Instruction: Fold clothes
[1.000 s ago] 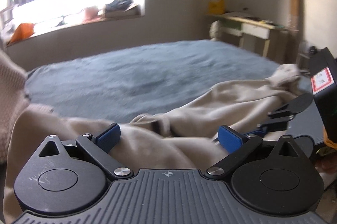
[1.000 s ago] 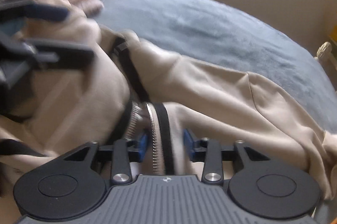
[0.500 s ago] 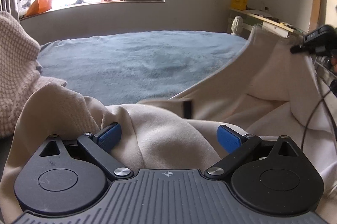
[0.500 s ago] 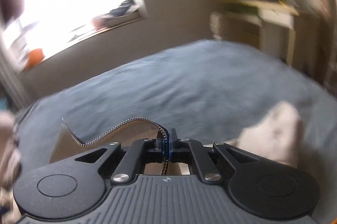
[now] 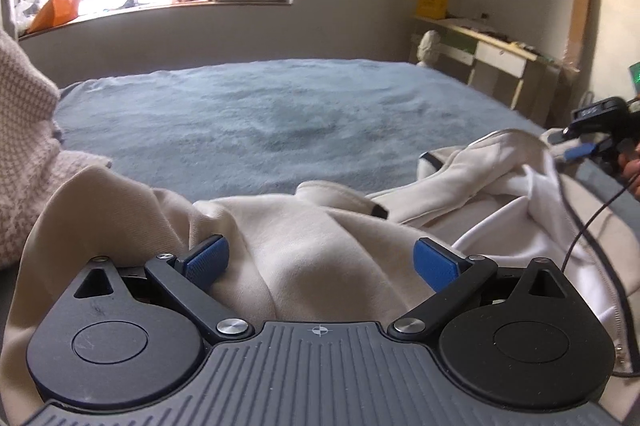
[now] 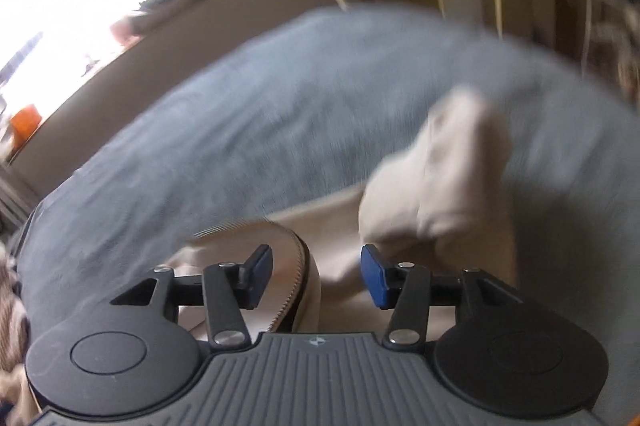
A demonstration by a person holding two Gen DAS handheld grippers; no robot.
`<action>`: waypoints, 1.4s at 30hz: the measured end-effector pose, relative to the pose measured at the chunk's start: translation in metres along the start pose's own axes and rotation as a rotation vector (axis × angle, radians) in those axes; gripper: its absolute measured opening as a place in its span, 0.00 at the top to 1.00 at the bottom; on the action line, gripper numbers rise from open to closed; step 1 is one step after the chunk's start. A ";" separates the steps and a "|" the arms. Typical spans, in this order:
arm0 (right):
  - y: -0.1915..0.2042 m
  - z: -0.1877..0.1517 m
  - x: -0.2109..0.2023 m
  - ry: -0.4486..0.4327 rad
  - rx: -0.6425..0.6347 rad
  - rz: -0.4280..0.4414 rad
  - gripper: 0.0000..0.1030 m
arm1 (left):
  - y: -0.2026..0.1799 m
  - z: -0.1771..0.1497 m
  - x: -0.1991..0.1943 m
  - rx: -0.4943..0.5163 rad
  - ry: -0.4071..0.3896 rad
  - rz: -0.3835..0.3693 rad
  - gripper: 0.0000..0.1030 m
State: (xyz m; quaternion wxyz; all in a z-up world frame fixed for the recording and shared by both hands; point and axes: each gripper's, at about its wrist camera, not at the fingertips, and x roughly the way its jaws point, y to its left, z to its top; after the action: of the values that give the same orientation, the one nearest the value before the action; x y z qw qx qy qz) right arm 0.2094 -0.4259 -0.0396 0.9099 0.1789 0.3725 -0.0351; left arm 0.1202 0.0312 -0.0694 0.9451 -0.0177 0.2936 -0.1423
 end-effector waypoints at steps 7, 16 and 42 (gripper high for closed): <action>0.093 -0.008 -0.054 -0.050 -0.392 0.295 0.36 | -0.003 0.001 0.010 0.020 0.036 0.037 0.03; 0.256 -0.109 0.034 0.199 -1.088 0.440 0.32 | 0.016 -0.013 -0.001 -0.035 0.057 0.100 0.03; 0.319 -0.121 0.053 -0.011 -1.126 0.339 0.95 | 0.051 -0.030 -0.015 -0.167 0.011 0.152 0.03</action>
State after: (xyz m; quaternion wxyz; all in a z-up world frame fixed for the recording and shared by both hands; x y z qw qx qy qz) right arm 0.2299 -0.0819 -0.0606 0.8595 -0.2751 0.2954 0.3135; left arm 0.1047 0.0853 -0.0925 0.9467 -0.0732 0.3103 -0.0456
